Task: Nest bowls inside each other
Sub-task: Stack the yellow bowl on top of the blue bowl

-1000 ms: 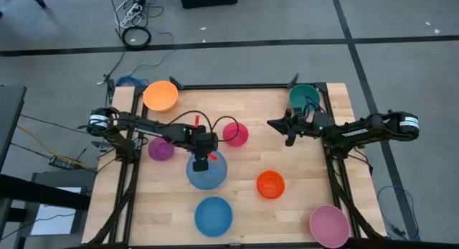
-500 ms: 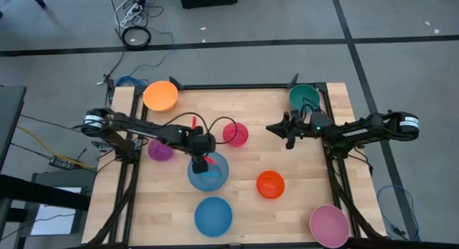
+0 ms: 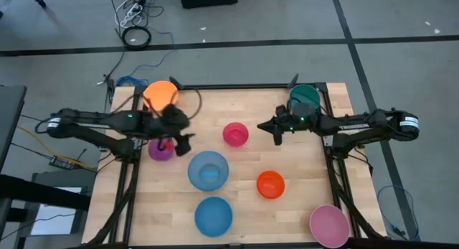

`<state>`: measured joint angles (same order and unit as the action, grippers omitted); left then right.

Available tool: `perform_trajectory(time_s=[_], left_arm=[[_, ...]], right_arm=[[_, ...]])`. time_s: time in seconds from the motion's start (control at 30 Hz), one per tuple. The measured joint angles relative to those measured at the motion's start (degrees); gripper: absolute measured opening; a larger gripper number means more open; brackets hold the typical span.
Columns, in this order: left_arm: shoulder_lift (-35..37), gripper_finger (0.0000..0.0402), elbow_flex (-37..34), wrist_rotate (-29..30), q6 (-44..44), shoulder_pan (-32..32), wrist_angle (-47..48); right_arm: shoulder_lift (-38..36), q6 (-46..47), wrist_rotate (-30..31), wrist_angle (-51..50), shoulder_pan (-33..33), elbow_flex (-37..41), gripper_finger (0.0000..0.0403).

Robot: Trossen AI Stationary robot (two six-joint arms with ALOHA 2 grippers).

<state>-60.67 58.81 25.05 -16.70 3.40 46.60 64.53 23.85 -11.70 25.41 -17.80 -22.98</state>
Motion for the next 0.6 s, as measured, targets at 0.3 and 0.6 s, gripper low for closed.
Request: perform_trajectory(time_s=[0.3,0.6], left_arm=[[3.1,0.0243,0.0,9.4,-14.8,0.0,20.0],[5.9,0.0243,0.0,15.0,-22.7,0.0,25.5]], right_arm=[[0.7,-7.0,4.4,-13.7,0.0,-14.8,0.0000],[16.5,-7.1,1.3,-16.2,0.0,-25.9,0.0000]])
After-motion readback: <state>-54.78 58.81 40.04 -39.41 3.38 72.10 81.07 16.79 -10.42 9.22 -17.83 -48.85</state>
